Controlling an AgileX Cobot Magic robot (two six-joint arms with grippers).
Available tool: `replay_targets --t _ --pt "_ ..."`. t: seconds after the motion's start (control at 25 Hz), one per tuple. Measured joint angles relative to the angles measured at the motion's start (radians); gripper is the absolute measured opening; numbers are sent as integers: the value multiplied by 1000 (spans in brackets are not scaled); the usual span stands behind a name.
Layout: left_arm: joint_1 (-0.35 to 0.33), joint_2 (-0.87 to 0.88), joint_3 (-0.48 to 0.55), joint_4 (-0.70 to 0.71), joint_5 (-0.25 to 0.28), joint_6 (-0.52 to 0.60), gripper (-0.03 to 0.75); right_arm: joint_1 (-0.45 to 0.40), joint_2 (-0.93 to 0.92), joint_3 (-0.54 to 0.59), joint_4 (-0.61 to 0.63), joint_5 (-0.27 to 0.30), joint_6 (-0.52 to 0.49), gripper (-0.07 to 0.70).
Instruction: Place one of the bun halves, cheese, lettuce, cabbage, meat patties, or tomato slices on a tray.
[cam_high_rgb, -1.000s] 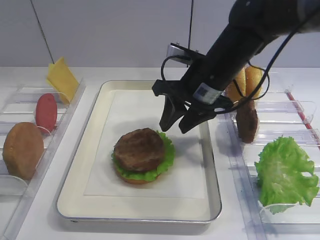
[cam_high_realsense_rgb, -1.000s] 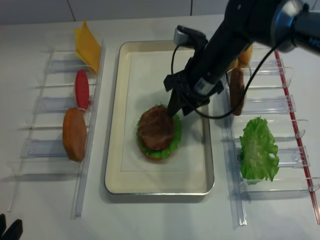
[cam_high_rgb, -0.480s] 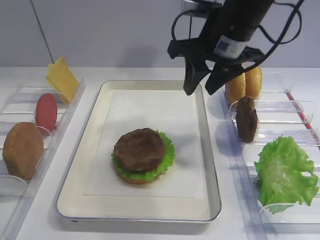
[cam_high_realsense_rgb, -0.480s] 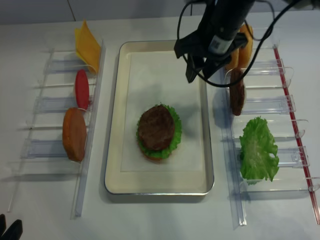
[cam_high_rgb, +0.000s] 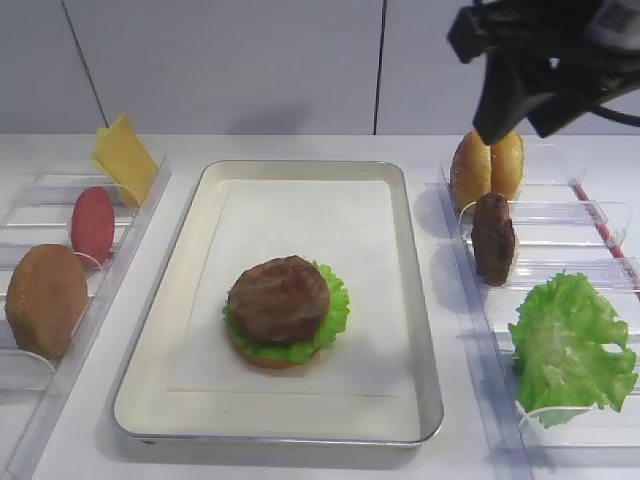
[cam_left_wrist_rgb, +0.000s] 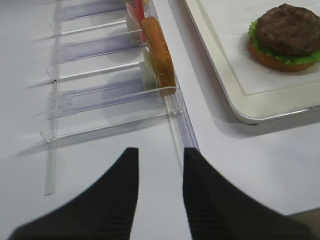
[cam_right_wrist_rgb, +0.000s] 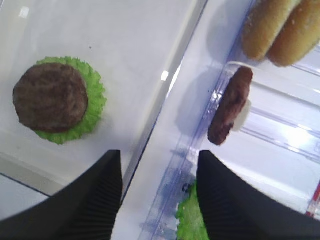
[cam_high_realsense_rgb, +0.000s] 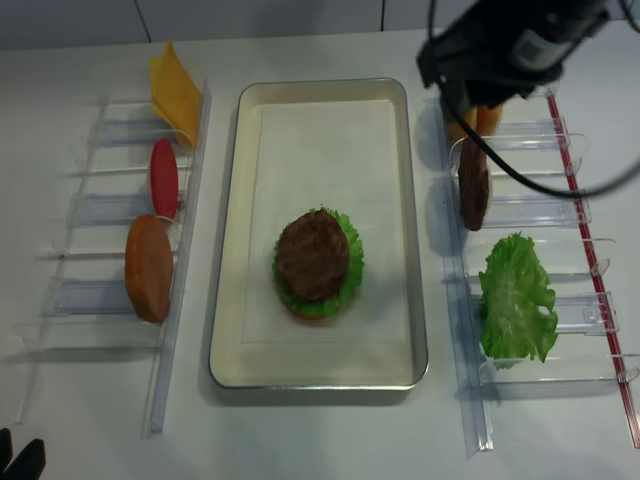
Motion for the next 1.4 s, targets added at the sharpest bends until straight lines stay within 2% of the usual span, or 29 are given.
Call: replay_targets --t 0.6,0.8,0.96,1.12,1.4 --pt "0 0 0 0 0 0 204 0 -659 539 -71 13 17 368" --pt "0 0 0 0 0 0 204 0 -939 722 -143 21 17 368" --pt "0 0 0 0 0 0 204 0 -1140 794 -176 22 17 368" --pt "0 0 0 0 0 0 204 -6 -1264 828 -182 -9 17 368" --pt "0 0 0 0 0 0 204 -163 -1434 923 -192 -105 7 368"
